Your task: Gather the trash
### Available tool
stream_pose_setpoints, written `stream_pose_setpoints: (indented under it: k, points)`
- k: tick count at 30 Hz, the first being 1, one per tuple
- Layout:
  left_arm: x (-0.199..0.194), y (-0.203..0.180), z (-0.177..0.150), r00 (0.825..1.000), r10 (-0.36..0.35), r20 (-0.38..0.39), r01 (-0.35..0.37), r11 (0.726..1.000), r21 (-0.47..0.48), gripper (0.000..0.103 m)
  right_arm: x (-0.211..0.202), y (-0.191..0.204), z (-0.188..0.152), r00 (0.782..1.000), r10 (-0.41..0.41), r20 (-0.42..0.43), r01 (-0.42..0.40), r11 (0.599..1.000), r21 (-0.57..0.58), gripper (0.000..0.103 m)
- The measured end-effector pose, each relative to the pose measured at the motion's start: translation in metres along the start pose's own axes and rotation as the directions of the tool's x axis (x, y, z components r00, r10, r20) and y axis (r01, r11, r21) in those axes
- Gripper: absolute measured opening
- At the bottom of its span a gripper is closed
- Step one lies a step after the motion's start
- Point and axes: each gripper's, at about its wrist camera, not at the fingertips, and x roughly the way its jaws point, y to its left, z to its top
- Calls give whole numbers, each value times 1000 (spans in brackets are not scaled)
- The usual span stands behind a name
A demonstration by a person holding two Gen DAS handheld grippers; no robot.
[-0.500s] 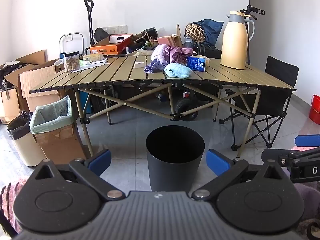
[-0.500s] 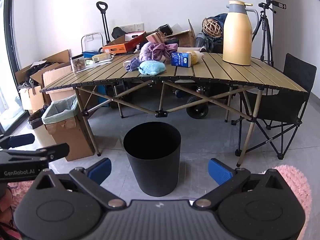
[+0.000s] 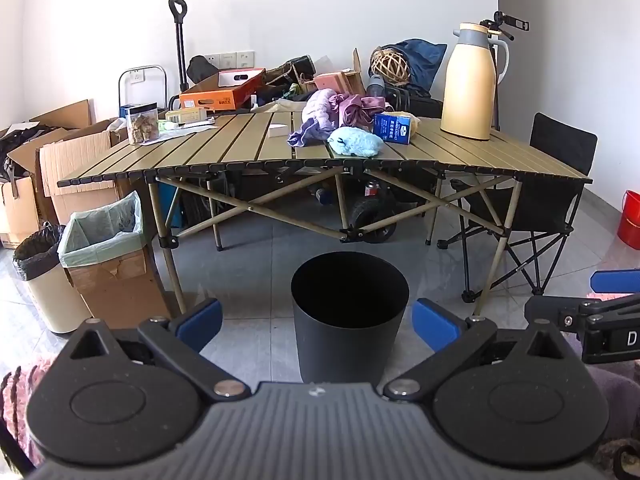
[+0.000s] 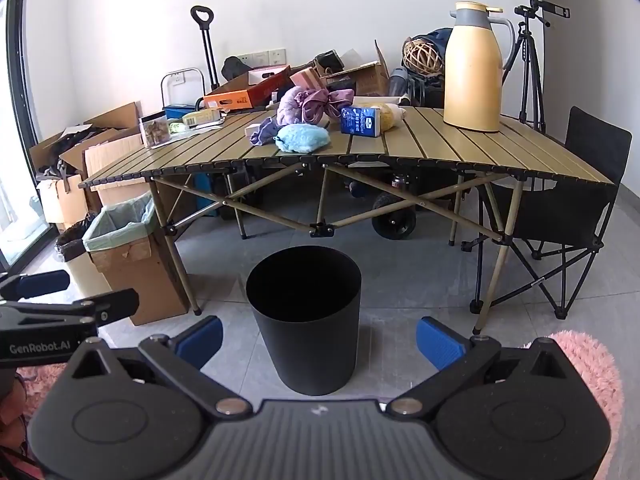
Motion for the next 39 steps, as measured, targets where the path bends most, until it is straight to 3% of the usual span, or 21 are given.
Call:
stream_pose_setpoints:
  k: [39]
  points:
    - [0, 0, 0, 1000, 0, 2, 0, 1000, -1, 103, -1, 3, 1, 1000, 4, 12, -4, 1000, -1, 103]
